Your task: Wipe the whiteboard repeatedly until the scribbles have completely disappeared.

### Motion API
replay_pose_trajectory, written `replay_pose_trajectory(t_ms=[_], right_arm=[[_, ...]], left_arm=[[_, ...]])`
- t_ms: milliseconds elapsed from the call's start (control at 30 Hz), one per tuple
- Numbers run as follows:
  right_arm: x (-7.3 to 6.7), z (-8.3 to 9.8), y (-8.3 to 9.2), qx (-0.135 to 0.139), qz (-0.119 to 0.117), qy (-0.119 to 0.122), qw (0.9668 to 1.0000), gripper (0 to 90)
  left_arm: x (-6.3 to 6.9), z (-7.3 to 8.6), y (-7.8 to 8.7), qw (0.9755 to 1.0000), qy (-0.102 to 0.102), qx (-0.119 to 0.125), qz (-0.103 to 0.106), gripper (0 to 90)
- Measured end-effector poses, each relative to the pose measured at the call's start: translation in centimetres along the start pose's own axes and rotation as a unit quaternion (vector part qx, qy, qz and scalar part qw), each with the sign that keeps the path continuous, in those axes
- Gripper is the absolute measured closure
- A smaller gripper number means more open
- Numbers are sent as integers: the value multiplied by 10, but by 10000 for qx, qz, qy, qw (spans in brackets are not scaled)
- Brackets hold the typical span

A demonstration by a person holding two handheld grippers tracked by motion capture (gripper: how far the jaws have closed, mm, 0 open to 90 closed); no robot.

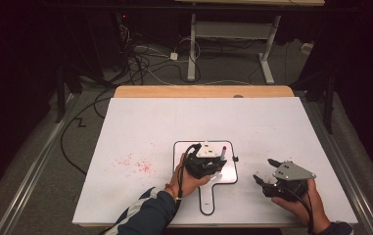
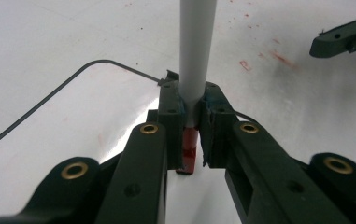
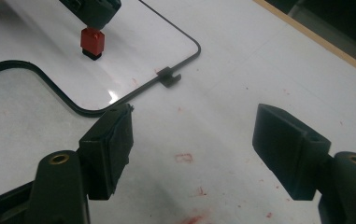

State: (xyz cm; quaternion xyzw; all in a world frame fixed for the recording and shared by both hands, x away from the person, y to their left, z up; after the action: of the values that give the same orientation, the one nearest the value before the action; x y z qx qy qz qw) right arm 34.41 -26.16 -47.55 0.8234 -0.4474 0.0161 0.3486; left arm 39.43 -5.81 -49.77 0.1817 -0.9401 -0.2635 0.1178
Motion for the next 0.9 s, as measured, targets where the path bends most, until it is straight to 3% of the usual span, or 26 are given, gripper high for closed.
replay_pose_trajectory(t_ms=[233, 333, 667, 767, 900], right_arm=[[0, 0, 0, 8, -23, 4, 10000, 294], [1, 1, 0, 12, -8, -23, 10000, 294], [1, 1, 0, 34, -22, -7, 10000, 294], [0, 1, 0, 23, -40, 19, 10000, 294], [1, 1, 0, 14, -18, -5, 10000, 295]], left_arm=[[13, -19, -30, 9996, -77, 18, 277, 791], [16, -24, -37, 9995, -218, -44, 233, 791], [-7, -28, -38, 10000, 19, 47, 63, 791], [-6, -26, -35, 9999, 37, 27, 110, 791], [4, -20, -32, 9993, 110, 80, 357, 791]])
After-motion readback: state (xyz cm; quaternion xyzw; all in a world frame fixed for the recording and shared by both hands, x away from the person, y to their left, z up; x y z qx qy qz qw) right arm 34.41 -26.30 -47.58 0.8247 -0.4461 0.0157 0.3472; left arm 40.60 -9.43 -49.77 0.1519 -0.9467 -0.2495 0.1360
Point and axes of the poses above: each handheld gripper's, and its own axes: y roughly backward along the jaws, z roughly out of its underside, x roughly to its right, the point moved 6 cm from there along -y, roughly forward along the jaws, and after that the axes turned 3 degrees about z, right-handed, at the moved point
